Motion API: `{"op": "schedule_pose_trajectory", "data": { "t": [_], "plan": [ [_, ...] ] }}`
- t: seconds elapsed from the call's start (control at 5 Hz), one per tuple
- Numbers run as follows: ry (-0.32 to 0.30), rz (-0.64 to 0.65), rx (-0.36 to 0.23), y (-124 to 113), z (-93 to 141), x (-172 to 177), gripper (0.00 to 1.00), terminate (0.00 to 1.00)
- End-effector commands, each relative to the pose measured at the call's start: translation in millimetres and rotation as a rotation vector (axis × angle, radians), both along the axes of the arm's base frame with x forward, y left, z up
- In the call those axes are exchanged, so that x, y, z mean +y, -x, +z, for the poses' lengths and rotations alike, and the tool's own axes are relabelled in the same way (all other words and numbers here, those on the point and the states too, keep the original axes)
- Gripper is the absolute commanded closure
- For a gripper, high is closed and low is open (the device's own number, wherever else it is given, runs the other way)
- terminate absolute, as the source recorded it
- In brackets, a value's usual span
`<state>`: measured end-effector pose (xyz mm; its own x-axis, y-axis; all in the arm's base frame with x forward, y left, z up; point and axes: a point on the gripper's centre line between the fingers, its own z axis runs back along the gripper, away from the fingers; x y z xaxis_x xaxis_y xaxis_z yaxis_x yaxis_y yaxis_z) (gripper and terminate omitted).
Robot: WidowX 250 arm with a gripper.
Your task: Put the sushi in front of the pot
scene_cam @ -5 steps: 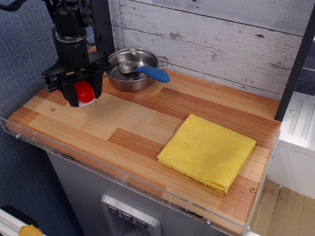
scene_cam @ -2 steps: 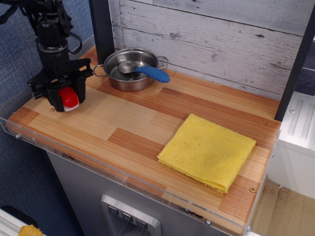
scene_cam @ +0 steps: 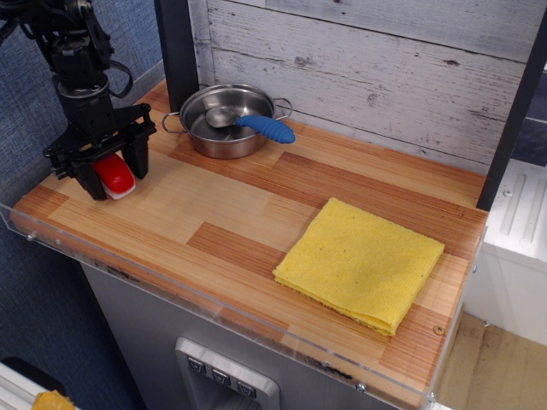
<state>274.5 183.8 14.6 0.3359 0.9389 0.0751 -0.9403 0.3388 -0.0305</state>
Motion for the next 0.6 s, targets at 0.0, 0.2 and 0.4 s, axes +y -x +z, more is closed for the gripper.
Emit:
{"op": "schedule_pose_trajectory", "data": {
  "t": [0.0, 0.2, 0.4],
  "plan": [
    [-0.037, -0.028, -0.005, -9, 32, 3, 0.00, 0.00],
    [-0.025, -0.085, 0.031, -15, 51, 2, 0.00, 0.00],
    [-0.059, -0.173, 0.049, -27, 74, -8, 0.00, 0.00]
  ]
}}
